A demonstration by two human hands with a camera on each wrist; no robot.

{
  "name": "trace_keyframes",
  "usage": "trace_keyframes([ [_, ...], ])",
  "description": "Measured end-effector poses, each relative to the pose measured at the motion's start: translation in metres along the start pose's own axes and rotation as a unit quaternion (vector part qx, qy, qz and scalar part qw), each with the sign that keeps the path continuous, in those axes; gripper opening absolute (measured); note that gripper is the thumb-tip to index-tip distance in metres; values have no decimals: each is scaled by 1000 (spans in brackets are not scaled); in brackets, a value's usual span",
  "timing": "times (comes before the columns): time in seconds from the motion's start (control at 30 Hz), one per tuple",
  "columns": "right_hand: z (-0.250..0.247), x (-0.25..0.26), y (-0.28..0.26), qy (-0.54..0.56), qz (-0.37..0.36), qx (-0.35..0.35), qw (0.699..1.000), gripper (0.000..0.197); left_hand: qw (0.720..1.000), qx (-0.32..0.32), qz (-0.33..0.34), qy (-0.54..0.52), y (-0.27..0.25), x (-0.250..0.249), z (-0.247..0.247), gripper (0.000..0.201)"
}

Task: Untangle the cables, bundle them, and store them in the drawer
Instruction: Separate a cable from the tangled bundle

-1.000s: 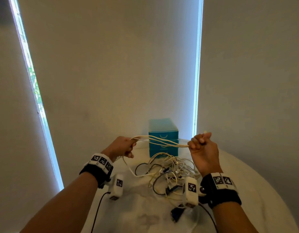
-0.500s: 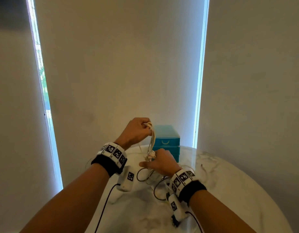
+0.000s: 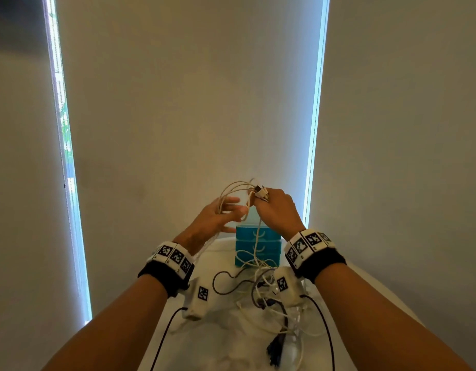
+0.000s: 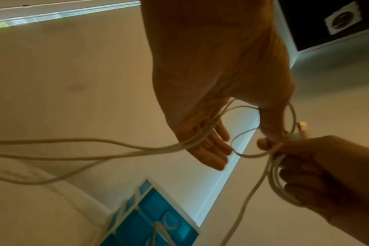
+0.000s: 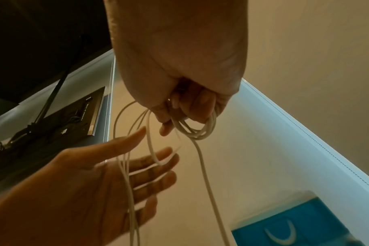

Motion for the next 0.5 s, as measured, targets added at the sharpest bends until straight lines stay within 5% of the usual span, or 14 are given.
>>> trace_keyframes([
  [0.1, -9, 7, 1, 43, -5, -24, 999, 33, 992, 110, -49, -44, -7, 19, 20, 54],
  [0.27, -26, 8, 0, 68, -18, -97, 993, 30, 944, 189, -152, 223, -11, 92, 43, 44],
  [0.33, -34, 8, 1, 82, -46, -103, 990, 23, 933, 198, -178, 244, -13, 105, 46, 45],
  [0.43, -30, 9, -3, 84, -59, -9, 995, 18, 941, 135, -96, 295, -13, 88, 42, 38],
  [0.5, -32, 10, -6, 109, -49, -14, 993, 17, 937, 70, -17, 342, -6, 73, 40, 35],
])
Point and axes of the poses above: each hand's wrist, its own y-axis towards the middle knuckle, its own z-axis out of the palm, x = y × z, the point moved 5 cm from there along y, towards the middle knuckle
